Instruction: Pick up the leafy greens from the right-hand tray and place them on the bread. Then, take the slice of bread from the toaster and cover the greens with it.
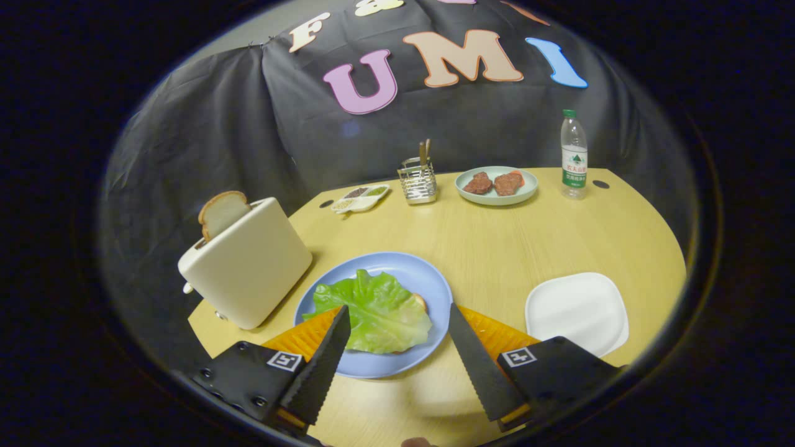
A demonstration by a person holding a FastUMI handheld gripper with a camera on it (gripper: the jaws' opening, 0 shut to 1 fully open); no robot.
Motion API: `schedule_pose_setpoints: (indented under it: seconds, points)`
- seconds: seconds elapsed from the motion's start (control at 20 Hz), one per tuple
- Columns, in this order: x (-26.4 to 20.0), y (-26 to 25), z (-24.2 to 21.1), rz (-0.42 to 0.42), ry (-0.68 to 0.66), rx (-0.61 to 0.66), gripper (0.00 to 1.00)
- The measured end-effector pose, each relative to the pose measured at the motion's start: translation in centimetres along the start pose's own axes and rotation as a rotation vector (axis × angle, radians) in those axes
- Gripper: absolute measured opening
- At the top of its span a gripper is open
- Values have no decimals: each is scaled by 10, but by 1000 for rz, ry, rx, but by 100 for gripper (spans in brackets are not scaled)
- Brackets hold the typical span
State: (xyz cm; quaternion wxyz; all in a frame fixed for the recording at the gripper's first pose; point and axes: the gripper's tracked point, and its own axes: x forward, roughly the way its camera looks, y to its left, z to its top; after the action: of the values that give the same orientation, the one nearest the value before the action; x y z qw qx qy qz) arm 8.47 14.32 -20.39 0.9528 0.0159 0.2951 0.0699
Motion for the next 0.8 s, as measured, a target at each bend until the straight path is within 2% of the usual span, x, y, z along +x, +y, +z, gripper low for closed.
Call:
schedule_pose_setpoints:
  seconds: [0.25, 0.6, 0.8]
  points:
    - [-15, 42, 24, 86, -70, 6, 100]
    - [-32, 130, 43, 186, -133, -73, 100]
    - [-36, 174, 59, 256, -150, -51, 100]
